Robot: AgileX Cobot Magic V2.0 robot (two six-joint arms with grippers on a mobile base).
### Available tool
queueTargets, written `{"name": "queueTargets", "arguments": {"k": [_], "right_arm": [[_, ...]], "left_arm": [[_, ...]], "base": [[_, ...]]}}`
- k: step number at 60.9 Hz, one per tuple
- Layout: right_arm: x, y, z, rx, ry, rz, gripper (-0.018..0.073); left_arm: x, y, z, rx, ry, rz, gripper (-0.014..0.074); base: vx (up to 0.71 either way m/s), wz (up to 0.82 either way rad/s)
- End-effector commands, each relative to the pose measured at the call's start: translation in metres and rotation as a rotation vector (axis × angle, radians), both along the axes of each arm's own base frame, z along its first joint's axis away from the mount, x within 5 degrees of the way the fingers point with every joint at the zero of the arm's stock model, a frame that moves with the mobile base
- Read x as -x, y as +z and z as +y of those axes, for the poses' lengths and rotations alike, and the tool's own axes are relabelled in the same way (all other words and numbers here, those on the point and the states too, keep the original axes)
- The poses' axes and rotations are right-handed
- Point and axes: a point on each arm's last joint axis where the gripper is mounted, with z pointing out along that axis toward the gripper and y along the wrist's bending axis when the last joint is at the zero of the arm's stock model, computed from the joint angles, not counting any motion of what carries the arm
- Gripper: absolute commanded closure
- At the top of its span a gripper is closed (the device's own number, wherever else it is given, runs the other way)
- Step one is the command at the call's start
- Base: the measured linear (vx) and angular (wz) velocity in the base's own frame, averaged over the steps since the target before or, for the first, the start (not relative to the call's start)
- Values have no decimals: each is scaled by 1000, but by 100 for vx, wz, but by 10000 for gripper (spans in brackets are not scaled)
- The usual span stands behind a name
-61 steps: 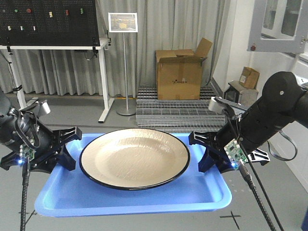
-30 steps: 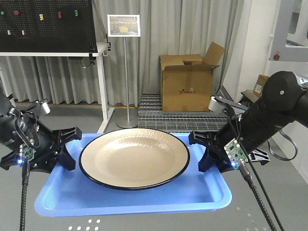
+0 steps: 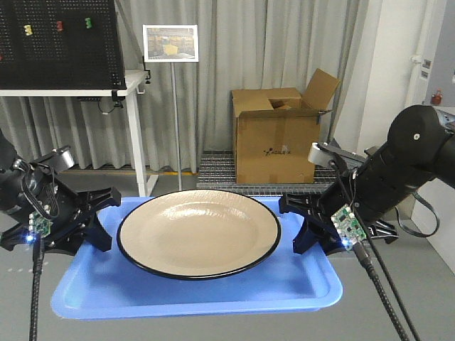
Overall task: Place disk in tray to left cabinet
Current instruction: 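Hold the tray with both grippers while driving to the white cabinet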
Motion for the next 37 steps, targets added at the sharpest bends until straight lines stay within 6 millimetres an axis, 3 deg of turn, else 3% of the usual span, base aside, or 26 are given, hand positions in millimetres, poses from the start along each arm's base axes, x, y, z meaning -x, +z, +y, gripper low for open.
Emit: {"name": "queueTargets", "arguments": {"k": [1, 37], "right_arm": [[14, 44, 22, -225, 21, -115, 565], [14, 44, 22, -225, 21, -116, 565]], "left_arm": [[17, 43, -25, 233, -22, -89, 596], [17, 43, -25, 233, -22, -89, 596]], "base": [[56, -4], [54, -2]]}}
